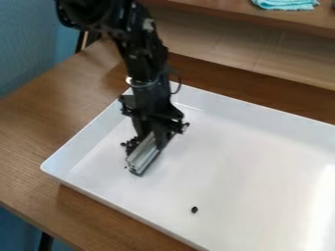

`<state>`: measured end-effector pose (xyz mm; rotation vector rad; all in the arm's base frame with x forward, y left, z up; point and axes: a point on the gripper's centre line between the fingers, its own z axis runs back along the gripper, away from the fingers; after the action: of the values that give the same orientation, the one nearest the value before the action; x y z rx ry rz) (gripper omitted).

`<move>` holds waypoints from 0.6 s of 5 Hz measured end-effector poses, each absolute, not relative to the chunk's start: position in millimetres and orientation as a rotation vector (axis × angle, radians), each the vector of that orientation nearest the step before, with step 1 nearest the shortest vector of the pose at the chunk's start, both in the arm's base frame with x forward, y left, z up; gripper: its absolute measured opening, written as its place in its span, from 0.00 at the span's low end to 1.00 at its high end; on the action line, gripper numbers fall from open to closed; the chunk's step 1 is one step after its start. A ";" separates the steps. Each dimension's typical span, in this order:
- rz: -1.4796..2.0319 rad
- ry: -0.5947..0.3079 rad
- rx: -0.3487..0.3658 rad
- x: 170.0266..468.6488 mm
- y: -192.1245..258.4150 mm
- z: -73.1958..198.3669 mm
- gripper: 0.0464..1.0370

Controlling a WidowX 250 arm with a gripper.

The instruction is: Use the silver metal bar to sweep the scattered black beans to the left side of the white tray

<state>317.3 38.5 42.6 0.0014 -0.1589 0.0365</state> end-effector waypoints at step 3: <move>-0.016 -0.145 0.008 309.9 79.6 46.3 0.33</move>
<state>309.9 79.6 46.3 0.0083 -0.1447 -0.0156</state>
